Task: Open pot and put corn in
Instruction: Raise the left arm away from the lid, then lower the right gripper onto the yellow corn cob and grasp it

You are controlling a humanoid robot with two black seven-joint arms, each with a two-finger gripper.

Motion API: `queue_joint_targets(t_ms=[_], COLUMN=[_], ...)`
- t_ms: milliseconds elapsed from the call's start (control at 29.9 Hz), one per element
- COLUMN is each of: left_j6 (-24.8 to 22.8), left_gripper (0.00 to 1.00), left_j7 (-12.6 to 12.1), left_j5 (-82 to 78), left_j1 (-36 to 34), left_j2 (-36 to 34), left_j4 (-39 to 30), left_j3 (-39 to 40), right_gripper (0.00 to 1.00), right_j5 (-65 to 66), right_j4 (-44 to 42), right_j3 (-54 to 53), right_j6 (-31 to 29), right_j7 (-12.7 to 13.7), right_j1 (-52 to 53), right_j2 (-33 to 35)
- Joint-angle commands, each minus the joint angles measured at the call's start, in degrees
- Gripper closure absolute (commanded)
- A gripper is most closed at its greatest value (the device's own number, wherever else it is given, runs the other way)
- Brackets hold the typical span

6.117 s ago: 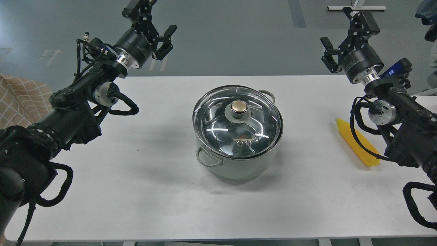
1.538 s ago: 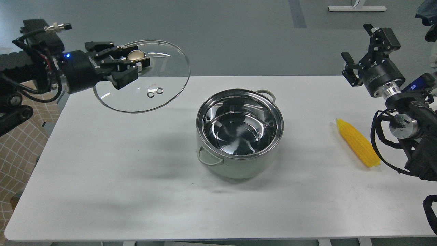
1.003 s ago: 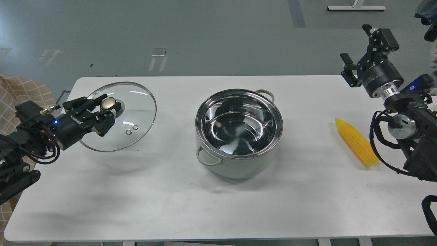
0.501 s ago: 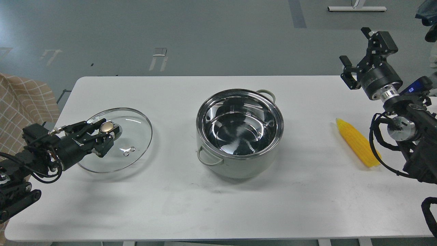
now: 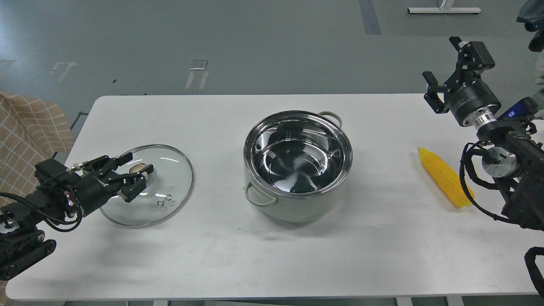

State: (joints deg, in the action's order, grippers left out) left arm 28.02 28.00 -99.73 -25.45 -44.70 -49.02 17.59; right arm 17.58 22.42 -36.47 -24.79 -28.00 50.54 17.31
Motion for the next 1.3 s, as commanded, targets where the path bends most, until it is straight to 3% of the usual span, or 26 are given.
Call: queue_joint_targets(t_ms=[0, 167, 234, 334, 401, 501, 602, 702, 836, 1136, 1270], left_j6=[-0.02, -0.02, -2.09, -14.45, -26.55, -36.41, -42.85, -44.97, -50.25, -50.52, -50.52], left_gripper=[0.27, 0.26, 0.26, 0.26, 0.24, 0.21, 0.2, 0.17, 0.15, 0.13, 0.13], left_j7=[0.0, 0.0, 0.0, 0.0, 0.0, 0.0, 0.0, 0.0, 0.0, 0.0, 0.0], left_j5=[0.15, 9.77, 15.27, 31.23, 45.52, 59.85, 71.39, 75.9, 78.29, 78.37, 78.37], left_j1=[-0.65, -7.39, -10.5, -19.36, -26.81, -31.66, -33.7, -34.14, -33.88, -33.88, -33.7], left_j2=[0.23, -0.74, -1.09, -3.11, -2.94, -2.85, -1.63, -0.04, 1.89, 2.86, 2.95], left_j4=[-0.03, -2.13, -3.01, -4.07, -3.46, -3.1, -3.1, -3.19, -3.28, -4.07, -4.86], left_j3=[0.34, 1.31, 1.31, 1.4, 1.48, 1.4, 1.75, 3.24, 7.28, 7.72, 7.81], right_gripper=[0.0, 0.0, 0.0, 0.0, 0.0, 0.0, 0.0, 0.0, 0.0, 0.0, 0.0], right_j5=[0.0, 0.7, 1.32, 8.77, 17.79, 26.59, 34.51, 40.41, 60.86, 69.77, 73.38], right_j4=[-0.01, -0.01, -0.01, -0.01, -0.01, 0.25, 5.06, 10.61, 20.81, 21.09, 16.18], right_j3=[0.0, 0.08, 0.26, 7.0, 16.47, 26.4, 36.87, 41.11, 46.14, 47.63, 47.63], right_j6=[-0.08, -0.26, -0.26, -0.26, 0.0, 0.44, 1.14, 3.86, 8.78, 13.0, 15.37], right_j7=[0.0, 0.0, 0.0, 0.0, 0.0, 0.0, 0.0, 0.0, 0.0, 0.0, 0.0], right_j1=[0.08, 1.04, 1.75, 5.87, 9.82, 13.6, 16.77, 17.92, 19.24, 13.53, 10.11], right_j2=[0.18, 1.57, 2.9, 5.97, 7.81, 11.15, 15.97, 20.82, 27.41, 28.22, 25.33])
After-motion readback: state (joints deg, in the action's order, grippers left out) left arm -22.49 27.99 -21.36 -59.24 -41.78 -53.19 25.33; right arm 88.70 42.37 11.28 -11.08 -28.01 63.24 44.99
